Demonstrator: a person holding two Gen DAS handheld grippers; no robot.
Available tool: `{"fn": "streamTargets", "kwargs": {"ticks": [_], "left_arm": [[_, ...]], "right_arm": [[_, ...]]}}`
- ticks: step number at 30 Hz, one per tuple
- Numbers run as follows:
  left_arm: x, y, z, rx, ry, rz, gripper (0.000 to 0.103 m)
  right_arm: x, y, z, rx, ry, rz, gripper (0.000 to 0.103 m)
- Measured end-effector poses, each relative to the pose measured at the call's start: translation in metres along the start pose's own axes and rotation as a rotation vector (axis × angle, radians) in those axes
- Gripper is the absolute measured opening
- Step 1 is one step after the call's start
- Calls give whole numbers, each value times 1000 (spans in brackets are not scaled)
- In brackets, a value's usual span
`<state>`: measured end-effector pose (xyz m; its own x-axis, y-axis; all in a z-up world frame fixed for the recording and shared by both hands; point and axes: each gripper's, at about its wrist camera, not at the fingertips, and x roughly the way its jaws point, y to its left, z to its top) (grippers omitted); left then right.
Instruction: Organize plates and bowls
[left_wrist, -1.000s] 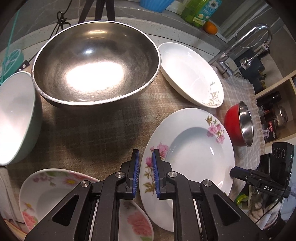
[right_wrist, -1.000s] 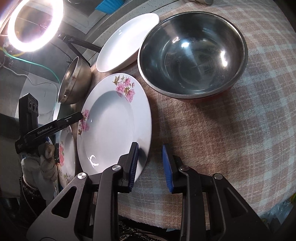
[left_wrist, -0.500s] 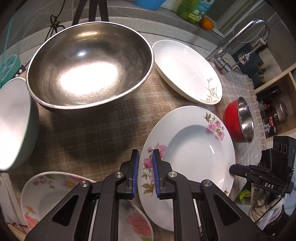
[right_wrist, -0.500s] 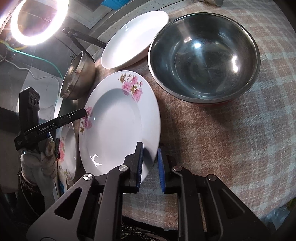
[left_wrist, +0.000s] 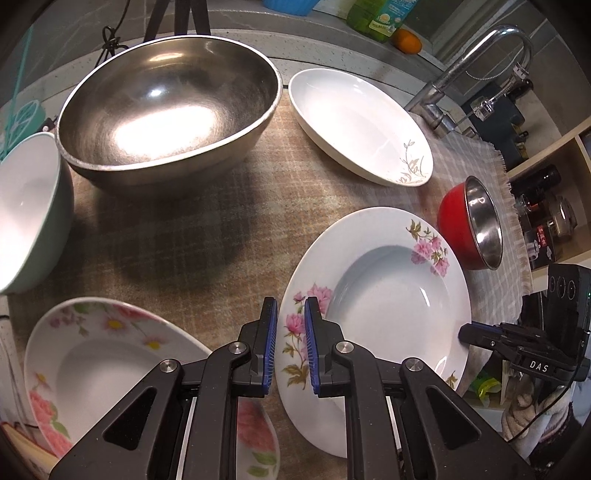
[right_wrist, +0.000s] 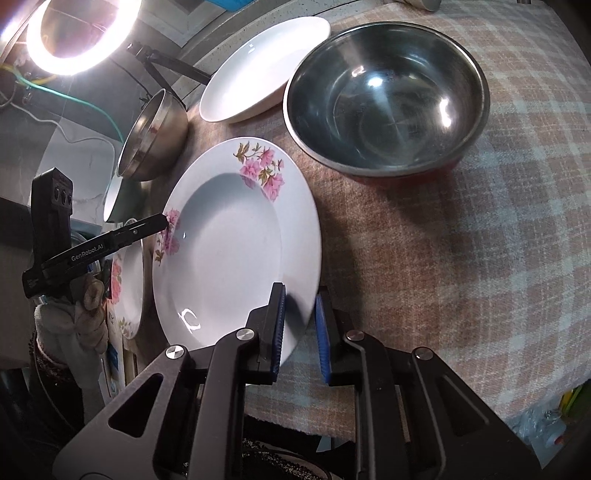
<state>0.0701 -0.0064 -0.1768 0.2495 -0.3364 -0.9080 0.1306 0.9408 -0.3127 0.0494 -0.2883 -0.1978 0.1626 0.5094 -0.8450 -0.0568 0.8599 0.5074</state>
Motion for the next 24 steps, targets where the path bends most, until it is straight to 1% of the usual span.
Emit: {"fn": "streamTargets", "kwargs": {"ticks": [11,24], "left_arm": [[-4,-8,-14,-8,-12,19,13],[-4,-11,-21,-2,-8,24,13]], "right_arm": [[-3,-3,-4,-31,18,-8,17],[-2,1,-7,-60,42,-21,18]]}}
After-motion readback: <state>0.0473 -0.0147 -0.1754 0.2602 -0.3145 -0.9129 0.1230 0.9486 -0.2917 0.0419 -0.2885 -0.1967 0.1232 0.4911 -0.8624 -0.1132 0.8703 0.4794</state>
